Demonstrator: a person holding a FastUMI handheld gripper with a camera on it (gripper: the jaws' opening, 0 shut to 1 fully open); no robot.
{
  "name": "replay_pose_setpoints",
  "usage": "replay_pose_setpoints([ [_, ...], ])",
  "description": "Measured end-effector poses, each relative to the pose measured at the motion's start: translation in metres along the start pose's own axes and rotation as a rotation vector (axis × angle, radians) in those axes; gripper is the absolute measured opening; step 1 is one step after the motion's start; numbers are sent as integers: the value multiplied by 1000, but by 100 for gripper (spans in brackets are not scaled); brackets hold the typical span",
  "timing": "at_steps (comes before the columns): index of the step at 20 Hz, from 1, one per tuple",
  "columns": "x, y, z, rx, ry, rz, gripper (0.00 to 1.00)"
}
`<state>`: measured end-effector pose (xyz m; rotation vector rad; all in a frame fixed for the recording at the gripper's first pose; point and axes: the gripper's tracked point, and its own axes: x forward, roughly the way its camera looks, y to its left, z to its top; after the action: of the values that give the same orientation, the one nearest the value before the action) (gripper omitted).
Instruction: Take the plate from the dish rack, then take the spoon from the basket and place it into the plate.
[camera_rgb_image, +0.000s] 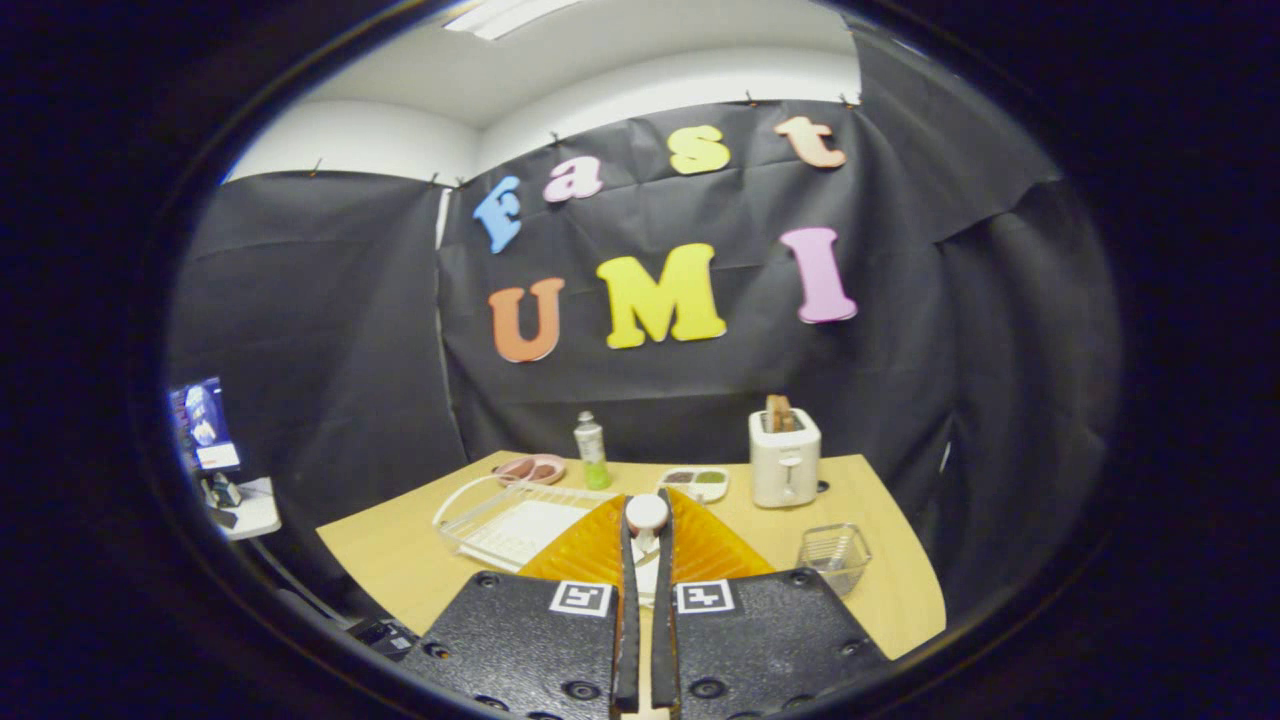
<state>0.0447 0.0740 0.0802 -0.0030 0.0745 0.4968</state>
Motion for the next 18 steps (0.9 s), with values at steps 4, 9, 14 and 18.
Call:
replay_pose_setpoints([
  [4,18,73,-36,-42,111,169,10],
  [9,50,116,-97,-108,288,271,10],
  [14,72,137,-137,-95,397,324,10],
  [18,81,142,-145,-87,417,337,12],
])
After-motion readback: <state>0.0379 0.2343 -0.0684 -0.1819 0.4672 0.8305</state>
